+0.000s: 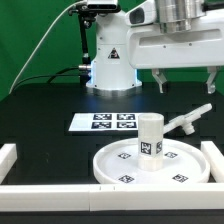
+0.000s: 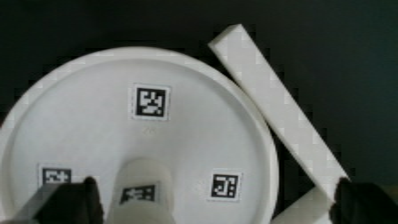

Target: Assemble round table

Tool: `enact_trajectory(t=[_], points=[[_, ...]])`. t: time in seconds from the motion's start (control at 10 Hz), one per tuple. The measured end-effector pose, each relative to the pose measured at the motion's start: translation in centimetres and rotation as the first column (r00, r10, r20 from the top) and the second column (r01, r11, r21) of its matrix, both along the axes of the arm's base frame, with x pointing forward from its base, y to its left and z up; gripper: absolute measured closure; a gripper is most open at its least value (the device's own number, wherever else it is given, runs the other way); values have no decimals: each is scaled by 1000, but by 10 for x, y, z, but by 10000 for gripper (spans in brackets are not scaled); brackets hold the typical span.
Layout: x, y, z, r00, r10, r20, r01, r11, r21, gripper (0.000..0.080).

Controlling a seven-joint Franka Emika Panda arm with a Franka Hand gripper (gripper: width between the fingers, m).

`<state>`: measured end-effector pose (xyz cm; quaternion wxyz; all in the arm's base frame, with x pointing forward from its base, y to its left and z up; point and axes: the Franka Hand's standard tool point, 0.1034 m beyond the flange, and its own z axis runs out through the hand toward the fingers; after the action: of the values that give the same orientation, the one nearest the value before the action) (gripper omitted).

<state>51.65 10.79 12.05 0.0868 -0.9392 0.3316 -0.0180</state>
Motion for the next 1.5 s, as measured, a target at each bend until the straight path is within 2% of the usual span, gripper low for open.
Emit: enact_trajectory(t=[0.2, 0.6, 0.8, 1.0, 1.3, 1.4, 1.5], points=[[-17, 25, -10, 1000, -5, 20, 5, 1000, -6, 151], [-15, 21, -10, 999, 38, 30, -37, 999, -13, 151], [-31, 17, -21, 983, 177, 52, -175, 983, -47, 151], [-50, 20, -30, 982, 175, 68, -171, 983, -62, 151], [-48, 20, -30, 982, 180, 64, -176, 983, -61, 151], [-49, 14, -32, 973, 214, 84, -209, 976, -68, 151], [-57, -1, -39, 972, 214, 94, -209, 976, -57, 151]])
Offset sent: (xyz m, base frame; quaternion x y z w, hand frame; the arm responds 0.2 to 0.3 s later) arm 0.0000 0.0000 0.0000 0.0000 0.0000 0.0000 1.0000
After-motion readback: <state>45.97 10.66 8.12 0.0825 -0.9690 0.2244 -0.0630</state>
